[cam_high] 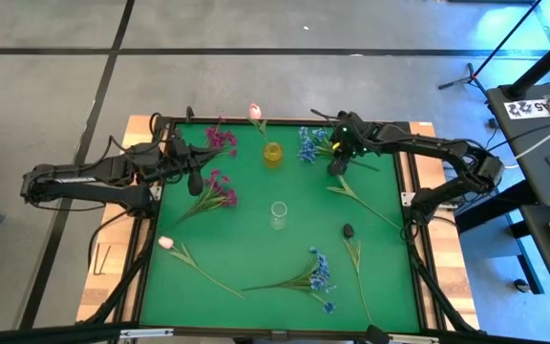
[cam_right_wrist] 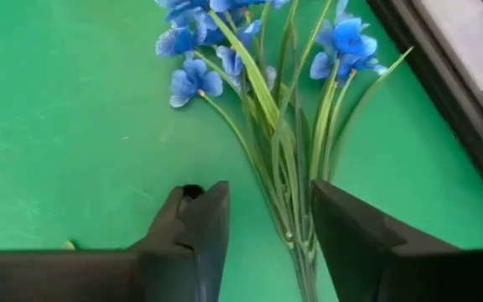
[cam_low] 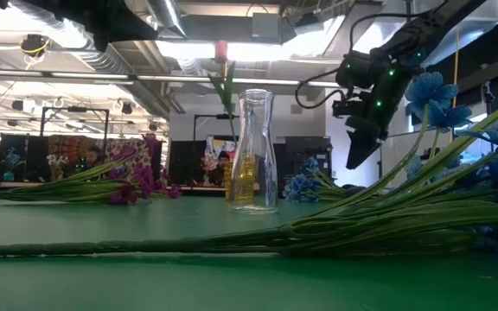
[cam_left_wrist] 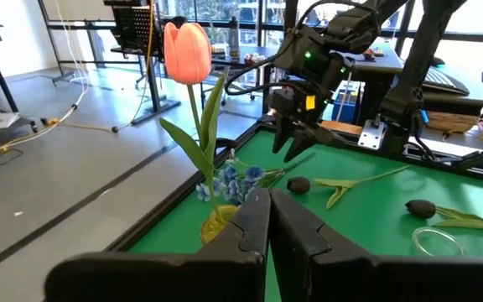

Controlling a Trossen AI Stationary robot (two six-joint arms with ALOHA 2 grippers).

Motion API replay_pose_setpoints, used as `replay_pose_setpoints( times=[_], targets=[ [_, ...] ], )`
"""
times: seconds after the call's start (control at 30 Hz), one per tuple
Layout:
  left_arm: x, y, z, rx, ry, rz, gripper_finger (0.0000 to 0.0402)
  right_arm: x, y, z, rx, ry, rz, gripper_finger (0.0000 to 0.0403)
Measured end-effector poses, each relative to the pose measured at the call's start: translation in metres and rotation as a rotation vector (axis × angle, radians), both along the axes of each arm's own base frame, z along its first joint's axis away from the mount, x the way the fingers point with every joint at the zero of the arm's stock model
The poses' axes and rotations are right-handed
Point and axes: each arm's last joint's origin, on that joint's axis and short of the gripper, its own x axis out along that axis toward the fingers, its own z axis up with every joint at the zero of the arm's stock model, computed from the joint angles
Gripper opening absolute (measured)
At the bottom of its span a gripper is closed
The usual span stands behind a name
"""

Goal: Sort flowers into vase by color
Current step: Put the top blue flowers into the yellow vase

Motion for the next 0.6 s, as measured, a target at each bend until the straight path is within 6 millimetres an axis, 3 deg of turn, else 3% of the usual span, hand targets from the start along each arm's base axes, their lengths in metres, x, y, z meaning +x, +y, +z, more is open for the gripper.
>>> replay_pose_setpoints(
  times=[0.3,0.6],
  targets=[
    [0.000,0.000,0.000,-0.001,0.000,-0.001,0.0006,-0.020,-0.020,-0.004,0.067,-0.029,-0.075,0.0170],
    [0.000,-0.001,-0.002,-0.028,0.004,-0.016,0.0006,-0.017,-0.023,-0.020,0.117,0.023,-0.071,0.0170]
  ],
)
